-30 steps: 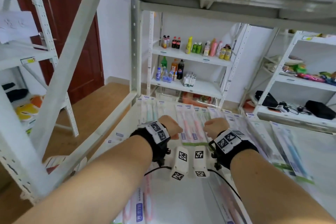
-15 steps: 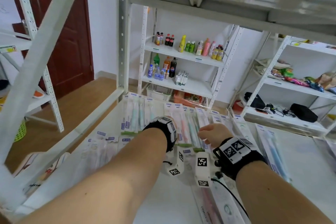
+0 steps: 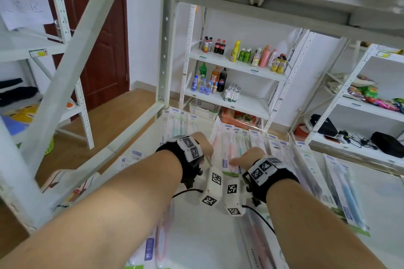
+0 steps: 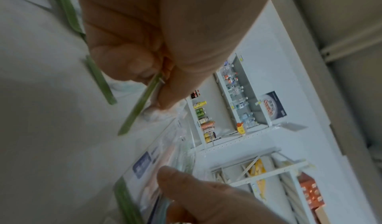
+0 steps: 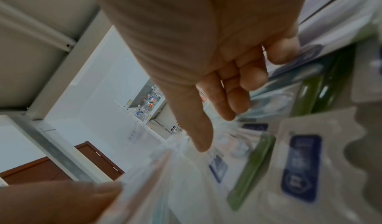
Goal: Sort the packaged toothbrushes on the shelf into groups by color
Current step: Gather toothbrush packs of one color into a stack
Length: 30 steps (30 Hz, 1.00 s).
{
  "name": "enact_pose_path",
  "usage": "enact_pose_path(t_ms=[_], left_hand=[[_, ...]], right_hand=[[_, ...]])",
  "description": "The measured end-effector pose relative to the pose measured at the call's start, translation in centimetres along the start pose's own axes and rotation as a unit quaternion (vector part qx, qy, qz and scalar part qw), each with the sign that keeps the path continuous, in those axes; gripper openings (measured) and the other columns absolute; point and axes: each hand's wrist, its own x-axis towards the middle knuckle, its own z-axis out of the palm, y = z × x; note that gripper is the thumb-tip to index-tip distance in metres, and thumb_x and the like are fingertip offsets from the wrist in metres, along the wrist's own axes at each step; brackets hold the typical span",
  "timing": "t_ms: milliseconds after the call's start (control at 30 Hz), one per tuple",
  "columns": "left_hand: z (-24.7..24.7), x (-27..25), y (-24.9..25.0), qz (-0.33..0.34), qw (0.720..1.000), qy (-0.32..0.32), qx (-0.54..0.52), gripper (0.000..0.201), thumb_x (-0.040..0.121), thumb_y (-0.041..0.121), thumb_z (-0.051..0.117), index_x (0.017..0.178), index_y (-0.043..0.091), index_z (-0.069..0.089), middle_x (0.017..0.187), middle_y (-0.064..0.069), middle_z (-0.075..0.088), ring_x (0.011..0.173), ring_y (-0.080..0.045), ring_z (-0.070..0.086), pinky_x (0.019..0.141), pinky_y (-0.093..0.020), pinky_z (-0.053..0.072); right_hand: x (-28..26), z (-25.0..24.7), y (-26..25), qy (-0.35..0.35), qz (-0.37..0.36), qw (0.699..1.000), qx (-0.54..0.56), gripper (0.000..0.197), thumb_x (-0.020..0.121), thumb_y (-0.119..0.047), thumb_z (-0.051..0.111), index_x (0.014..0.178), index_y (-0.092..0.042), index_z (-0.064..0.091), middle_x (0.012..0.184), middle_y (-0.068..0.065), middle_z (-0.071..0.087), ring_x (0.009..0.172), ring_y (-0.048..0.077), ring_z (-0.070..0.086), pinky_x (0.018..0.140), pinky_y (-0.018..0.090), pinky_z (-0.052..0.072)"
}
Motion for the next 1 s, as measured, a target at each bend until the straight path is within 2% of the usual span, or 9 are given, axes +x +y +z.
enact_pose_path(t_ms=[167, 233, 300, 433, 567, 767, 833, 900, 1000], left_hand=[[-2.3, -2.6, -1.4, -0.021, 0.996, 0.010, -0.088, 0.014, 0.089, 0.014, 0.057, 0.088, 0.000, 0.054, 0.038, -0.004, 0.051, 0.041, -0.017, 0.048, 0.050, -0.023, 0.042], [-3.0, -3.4, -2.2, -0.016, 0.992, 0.028, -0.120, 0.012, 0.088, 0.013, 0.058, 0.091, 0.002, 0.055, 0.040, -0.002, 0.051, 0.040, -0.015, 0.047, 0.042, -0.019, 0.040], [-3.4, -3.8, -3.4, -0.022, 0.985, 0.040, -0.169, 0.008, 0.087, 0.010, 0.058, 0.087, 0.003, 0.055, 0.047, -0.004, 0.048, 0.039, -0.015, 0.045, 0.036, -0.014, 0.036], [-3.9, -4.4, -5.2, -0.035, 0.960, 0.055, -0.274, 0.008, 0.085, 0.008, 0.059, 0.080, 0.002, 0.056, 0.055, -0.010, 0.043, 0.045, -0.019, 0.039, 0.060, -0.030, 0.039], [-3.9, -4.9, -7.1, -0.057, 0.936, 0.083, -0.337, 0.015, 0.087, 0.010, 0.060, 0.073, 0.007, 0.056, 0.058, -0.005, 0.045, 0.036, -0.013, 0.038, 0.052, -0.026, 0.042], [-3.7, -6.0, -8.6, -0.066, 0.918, 0.083, -0.381, 0.020, 0.086, 0.008, 0.061, 0.066, 0.009, 0.056, 0.057, -0.004, 0.043, 0.032, -0.011, 0.036, 0.043, -0.021, 0.039], [-3.6, -6.4, -8.7, -0.061, 0.909, 0.077, -0.405, 0.023, 0.085, 0.005, 0.060, 0.063, 0.009, 0.055, 0.059, -0.005, 0.042, 0.035, -0.011, 0.034, 0.041, -0.019, 0.037], [-3.4, -6.6, -9.0, -0.060, 0.904, 0.072, -0.417, 0.021, 0.086, 0.003, 0.059, 0.066, 0.008, 0.054, 0.063, -0.006, 0.042, 0.041, -0.013, 0.033, 0.040, -0.017, 0.035], [-3.3, -7.1, -9.4, -0.060, 0.903, 0.076, -0.418, 0.018, 0.085, 0.002, 0.060, 0.069, 0.008, 0.054, 0.064, -0.006, 0.040, 0.046, -0.014, 0.033, 0.042, -0.019, 0.035]], right_hand=[[-0.6, 0.6, -1.2, 0.000, -0.004, 1.000, -0.021, 0.045, 0.063, -0.044, 0.082, 0.064, -0.014, 0.048, 0.064, -0.001, 0.054, 0.058, 0.015, 0.052, 0.051, 0.022, 0.041], [-1.1, 0.8, -1.1, 0.009, -0.022, 0.998, -0.065, 0.038, 0.068, -0.048, 0.075, 0.078, -0.015, 0.058, 0.076, -0.001, 0.060, 0.069, 0.019, 0.058, 0.063, 0.026, 0.047], [-1.6, 0.9, -1.0, 0.023, -0.039, 0.995, -0.092, 0.035, 0.077, -0.039, 0.069, 0.105, -0.018, 0.064, 0.103, 0.001, 0.062, 0.094, 0.023, 0.061, 0.069, 0.026, 0.045], [-2.4, 0.9, -1.7, 0.014, -0.013, 1.000, -0.007, 0.048, 0.075, -0.018, 0.074, 0.119, -0.009, 0.057, 0.126, 0.010, 0.055, 0.115, 0.027, 0.053, 0.066, 0.026, 0.035], [-3.0, 1.0, -2.2, -0.004, -0.004, 1.000, 0.000, 0.049, 0.076, -0.016, 0.074, 0.121, -0.008, 0.056, 0.128, 0.009, 0.054, 0.098, 0.024, 0.051, 0.048, 0.019, 0.027], [-3.5, 1.5, -2.4, 0.004, -0.019, 1.000, -0.015, 0.048, 0.077, -0.014, 0.073, 0.121, -0.008, 0.056, 0.127, 0.010, 0.055, 0.086, 0.016, 0.040, 0.047, 0.019, 0.026], [-4.5, 1.5, -2.5, 0.009, -0.030, 0.998, -0.048, 0.036, 0.081, -0.020, 0.068, 0.115, -0.012, 0.059, 0.114, 0.010, 0.057, 0.085, 0.016, 0.044, 0.048, 0.019, 0.029], [-5.3, 1.5, -2.5, 0.040, -0.042, 0.997, -0.057, 0.020, 0.090, -0.036, 0.052, 0.094, -0.019, 0.060, 0.091, 0.003, 0.058, 0.082, 0.019, 0.054, 0.059, 0.018, 0.039], [-6.6, 1.7, -2.4, 0.079, -0.063, 0.991, -0.092, 0.044, 0.090, -0.052, 0.041, 0.079, -0.013, 0.059, 0.077, 0.002, 0.059, 0.073, 0.019, 0.057, 0.064, 0.023, 0.042]])
